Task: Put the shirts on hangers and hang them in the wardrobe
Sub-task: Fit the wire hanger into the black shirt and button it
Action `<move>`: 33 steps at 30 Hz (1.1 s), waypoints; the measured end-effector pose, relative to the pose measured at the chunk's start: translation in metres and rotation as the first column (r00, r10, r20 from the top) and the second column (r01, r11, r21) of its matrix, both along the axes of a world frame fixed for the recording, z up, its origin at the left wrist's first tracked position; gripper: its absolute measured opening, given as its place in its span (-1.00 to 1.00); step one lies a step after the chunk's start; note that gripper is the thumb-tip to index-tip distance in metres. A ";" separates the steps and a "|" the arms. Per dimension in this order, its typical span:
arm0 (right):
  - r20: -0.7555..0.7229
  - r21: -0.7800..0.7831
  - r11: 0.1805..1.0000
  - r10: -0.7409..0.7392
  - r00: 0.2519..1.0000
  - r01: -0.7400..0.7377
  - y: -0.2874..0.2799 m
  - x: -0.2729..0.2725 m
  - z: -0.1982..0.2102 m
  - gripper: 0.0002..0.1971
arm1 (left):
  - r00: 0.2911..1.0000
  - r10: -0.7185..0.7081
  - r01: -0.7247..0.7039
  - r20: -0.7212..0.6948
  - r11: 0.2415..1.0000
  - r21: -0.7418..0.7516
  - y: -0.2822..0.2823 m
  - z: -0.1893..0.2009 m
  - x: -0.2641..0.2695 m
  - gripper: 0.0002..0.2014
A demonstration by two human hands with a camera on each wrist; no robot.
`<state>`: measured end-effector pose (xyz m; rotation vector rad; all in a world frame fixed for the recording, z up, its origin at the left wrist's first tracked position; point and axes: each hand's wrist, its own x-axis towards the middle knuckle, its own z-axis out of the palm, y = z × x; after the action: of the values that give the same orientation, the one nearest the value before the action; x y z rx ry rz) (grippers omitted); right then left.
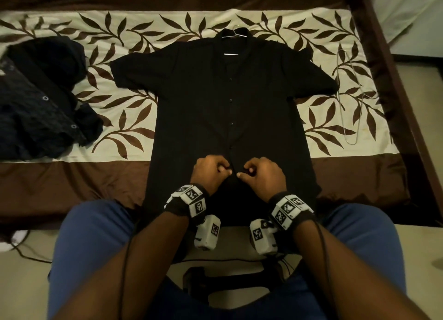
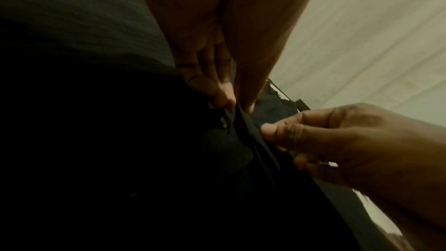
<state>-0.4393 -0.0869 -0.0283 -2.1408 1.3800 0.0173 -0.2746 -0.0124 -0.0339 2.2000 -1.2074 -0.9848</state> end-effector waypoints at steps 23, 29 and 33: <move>-0.098 0.018 1.000 0.010 0.995 -0.009 0.012 0.000 0.010 -0.64 | 0.968 0.241 -0.232 -0.069 0.965 0.119 0.011 0.016 -0.024 -0.93; -0.083 -0.066 0.997 0.028 0.996 -0.033 0.008 0.015 0.000 -0.78 | 0.937 0.299 -0.285 -0.182 0.953 0.100 0.008 0.019 -0.016 -0.87; 0.197 0.076 0.982 -0.186 0.963 0.174 0.010 0.004 -0.007 -0.83 | 0.920 0.313 -0.296 -0.237 0.949 0.108 0.007 0.015 -0.016 -0.82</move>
<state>-0.4348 -0.0772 -0.0357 -1.9033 1.4286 -0.2236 -0.2911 -0.0052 -0.0185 2.1504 -0.6995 -1.1435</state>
